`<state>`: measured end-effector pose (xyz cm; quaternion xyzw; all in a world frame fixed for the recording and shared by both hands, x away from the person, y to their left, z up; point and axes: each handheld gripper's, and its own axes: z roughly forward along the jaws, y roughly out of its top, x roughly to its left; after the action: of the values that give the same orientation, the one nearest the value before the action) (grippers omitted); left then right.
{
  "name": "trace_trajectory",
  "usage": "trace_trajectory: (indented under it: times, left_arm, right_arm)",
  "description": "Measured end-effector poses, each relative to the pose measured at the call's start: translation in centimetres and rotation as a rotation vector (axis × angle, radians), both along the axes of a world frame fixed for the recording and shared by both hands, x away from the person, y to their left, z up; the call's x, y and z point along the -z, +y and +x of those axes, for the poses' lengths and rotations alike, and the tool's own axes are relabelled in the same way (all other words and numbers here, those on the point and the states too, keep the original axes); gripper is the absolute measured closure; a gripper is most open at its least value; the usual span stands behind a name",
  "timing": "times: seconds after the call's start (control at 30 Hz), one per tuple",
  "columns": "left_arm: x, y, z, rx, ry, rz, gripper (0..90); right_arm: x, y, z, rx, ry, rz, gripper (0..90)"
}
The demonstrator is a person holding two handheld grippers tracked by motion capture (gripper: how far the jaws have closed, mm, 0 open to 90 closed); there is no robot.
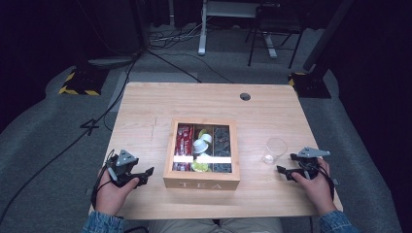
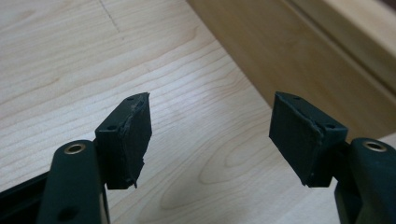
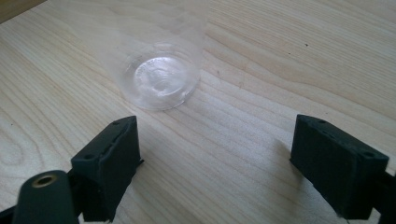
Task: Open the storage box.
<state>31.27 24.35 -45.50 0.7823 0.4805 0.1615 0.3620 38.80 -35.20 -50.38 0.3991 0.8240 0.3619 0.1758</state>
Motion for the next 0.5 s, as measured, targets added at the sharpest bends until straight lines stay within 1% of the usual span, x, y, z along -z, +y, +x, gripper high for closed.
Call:
trace_trajectory:
  times: [0.03, 0.07, 0.1, 0.17, 0.23, 0.3, 0.33, 0.37, 0.4, 0.5]
  left_arm:
    - [0.0, 0.0, 0.0, 0.000, 0.000, 0.000, 30.3]
    - [-0.6, 0.0, -0.4, -0.008, 0.000, -0.011, 30.3]
    - [-0.6, 0.0, -0.4, -0.008, 0.000, -0.011, 30.3]
    - [-1.1, 0.0, -0.8, 0.000, -0.007, -0.028, 30.3]
    - [-1.5, -0.2, -1.1, 0.011, -0.014, -0.041, 30.4]
    - [-1.9, -0.5, -1.4, 0.032, -0.019, -0.050, 30.4]
    - [-2.3, -0.9, -1.7, 0.052, -0.026, -0.057, 30.3]
    - [-2.3, -0.9, -1.7, 0.052, -0.026, -0.057, 30.2]
    - [-2.6, -1.4, -2.0, 0.062, -0.032, -0.059, 29.7]
    - [-3.0, -1.9, -2.3, 0.062, -0.032, -0.064, 26.8]
  right_arm:
    - [0.0, 0.0, 0.0, 0.000, 0.000, 0.000, 15.7]
    - [0.0, 0.0, 0.0, -0.001, 0.000, 0.001, 15.7]
    - [0.0, 0.0, 0.0, -0.001, 0.000, 0.001, 15.7]
    - [0.0, 0.0, 0.0, -0.002, 0.000, 0.002, 15.7]
    - [0.0, 0.0, 0.0, -0.001, 0.001, 0.002, 15.7]
    - [0.0, 0.0, 0.0, -0.002, 0.001, 0.002, 15.7]
    - [0.0, 0.0, 0.0, -0.002, 0.001, 0.002, 15.7]
    - [0.0, 0.0, 0.0, -0.002, 0.001, 0.002, 15.7]
    - [0.0, 0.0, 0.0, -0.001, 0.001, 0.002, 15.7]
    - [0.0, 0.0, 0.0, -0.001, 0.001, 0.002, 15.7]
